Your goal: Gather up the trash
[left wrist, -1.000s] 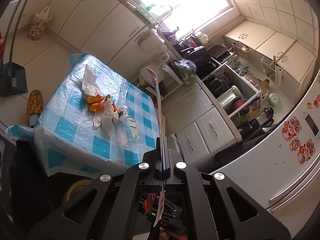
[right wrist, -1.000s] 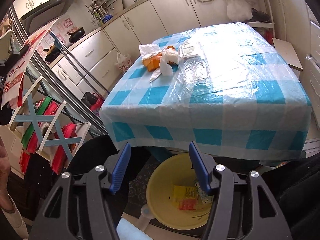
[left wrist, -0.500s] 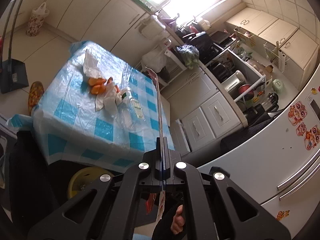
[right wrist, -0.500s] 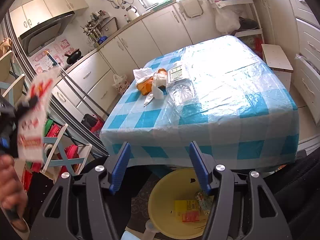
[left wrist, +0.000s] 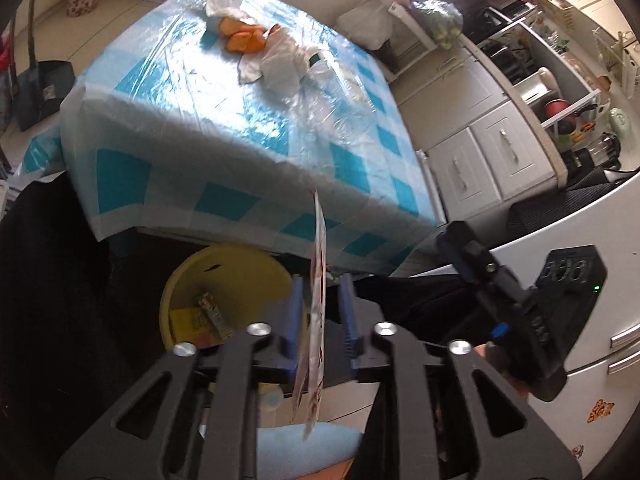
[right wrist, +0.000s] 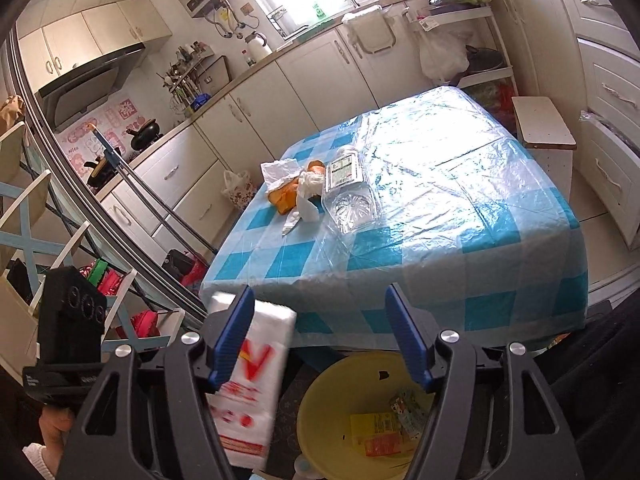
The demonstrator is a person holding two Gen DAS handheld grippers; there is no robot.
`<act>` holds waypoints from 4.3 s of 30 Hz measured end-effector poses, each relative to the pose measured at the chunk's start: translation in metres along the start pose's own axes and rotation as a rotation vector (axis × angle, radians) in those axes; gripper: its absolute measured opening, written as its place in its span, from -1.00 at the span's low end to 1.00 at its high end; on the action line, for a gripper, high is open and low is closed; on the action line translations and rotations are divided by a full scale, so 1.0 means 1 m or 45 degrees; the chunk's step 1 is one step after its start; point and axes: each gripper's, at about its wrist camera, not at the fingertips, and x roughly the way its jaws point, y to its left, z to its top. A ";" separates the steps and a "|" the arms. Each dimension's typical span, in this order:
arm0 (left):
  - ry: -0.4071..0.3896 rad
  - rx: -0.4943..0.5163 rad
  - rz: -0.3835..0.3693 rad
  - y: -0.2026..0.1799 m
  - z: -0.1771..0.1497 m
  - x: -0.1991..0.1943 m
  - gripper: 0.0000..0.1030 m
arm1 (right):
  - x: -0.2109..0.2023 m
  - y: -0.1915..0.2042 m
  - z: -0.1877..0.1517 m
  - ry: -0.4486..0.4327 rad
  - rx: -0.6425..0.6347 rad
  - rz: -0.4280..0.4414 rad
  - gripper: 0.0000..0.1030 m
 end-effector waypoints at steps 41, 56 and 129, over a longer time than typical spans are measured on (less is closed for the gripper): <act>-0.740 0.246 0.454 -0.063 0.003 -0.155 0.86 | -0.014 0.007 0.001 -0.097 -0.086 -0.084 0.47; -0.739 0.240 0.473 -0.061 0.005 -0.158 0.86 | -0.018 0.009 0.001 -0.129 -0.103 -0.095 0.51; -0.711 0.208 0.503 -0.045 0.011 -0.154 0.86 | -0.028 0.012 0.007 -0.161 -0.127 -0.097 0.52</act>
